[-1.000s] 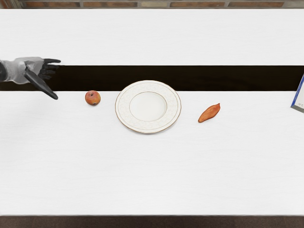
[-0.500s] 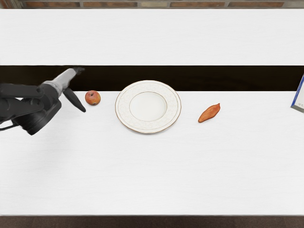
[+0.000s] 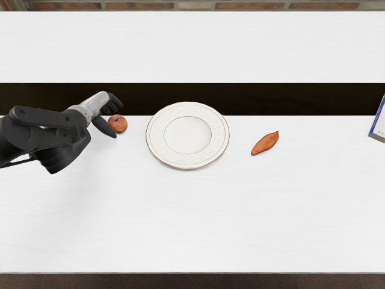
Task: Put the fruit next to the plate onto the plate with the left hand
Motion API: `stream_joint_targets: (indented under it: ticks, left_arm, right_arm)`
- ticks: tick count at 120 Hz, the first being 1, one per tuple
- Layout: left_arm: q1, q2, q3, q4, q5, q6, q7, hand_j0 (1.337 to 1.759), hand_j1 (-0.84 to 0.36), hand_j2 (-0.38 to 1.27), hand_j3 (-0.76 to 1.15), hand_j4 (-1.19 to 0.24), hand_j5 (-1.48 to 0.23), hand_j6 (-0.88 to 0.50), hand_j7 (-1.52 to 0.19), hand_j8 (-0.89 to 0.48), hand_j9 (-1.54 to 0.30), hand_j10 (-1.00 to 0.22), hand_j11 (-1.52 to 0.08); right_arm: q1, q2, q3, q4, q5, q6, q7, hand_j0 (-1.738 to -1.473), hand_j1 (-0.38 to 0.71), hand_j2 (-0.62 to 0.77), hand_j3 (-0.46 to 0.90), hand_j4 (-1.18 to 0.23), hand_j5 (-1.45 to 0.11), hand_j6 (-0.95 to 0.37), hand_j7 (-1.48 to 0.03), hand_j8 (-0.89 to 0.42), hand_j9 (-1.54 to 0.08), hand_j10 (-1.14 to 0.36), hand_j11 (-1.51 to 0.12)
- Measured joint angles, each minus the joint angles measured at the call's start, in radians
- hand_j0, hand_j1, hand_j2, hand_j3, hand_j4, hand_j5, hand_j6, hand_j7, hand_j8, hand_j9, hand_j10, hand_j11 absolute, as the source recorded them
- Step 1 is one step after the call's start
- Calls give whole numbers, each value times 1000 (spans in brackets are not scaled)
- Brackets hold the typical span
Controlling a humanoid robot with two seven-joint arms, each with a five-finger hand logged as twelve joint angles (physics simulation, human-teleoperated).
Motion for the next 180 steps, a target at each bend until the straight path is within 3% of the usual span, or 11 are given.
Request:
stream_joint_targets:
  ticks: [80, 109, 180]
  left_arm:
    - [12, -25, 6, 17, 0, -8, -1, 1658, -267, 104, 0, -518, -665, -494, -668, -505, -669, -515, -669]
    - [9, -23, 6, 16, 3, -13, -1, 1656, -311, 275, 0, -619, -803, -445, -808, -480, -813, -614, -813]
    - [-90, -57, -1, -9, -20, -14, -1, 1658, -335, 376, 0, -626, -832, -495, -826, -488, -822, -631, -821]
  right_arm:
    - [0, 0, 0, 0, 0, 0, 0, -1658, -349, 0, 0, 0, 0, 0, 0, 0, 0, 0, 0]
    - [0, 0, 0, 0, 0, 0, 0, -1658, -349, 0, 0, 0, 0, 0, 0, 0, 0, 0, 0]
    - [0, 0, 0, 0, 0, 0, 0, -1658, -349, 0, 0, 0, 0, 0, 0, 0, 0, 0, 0]
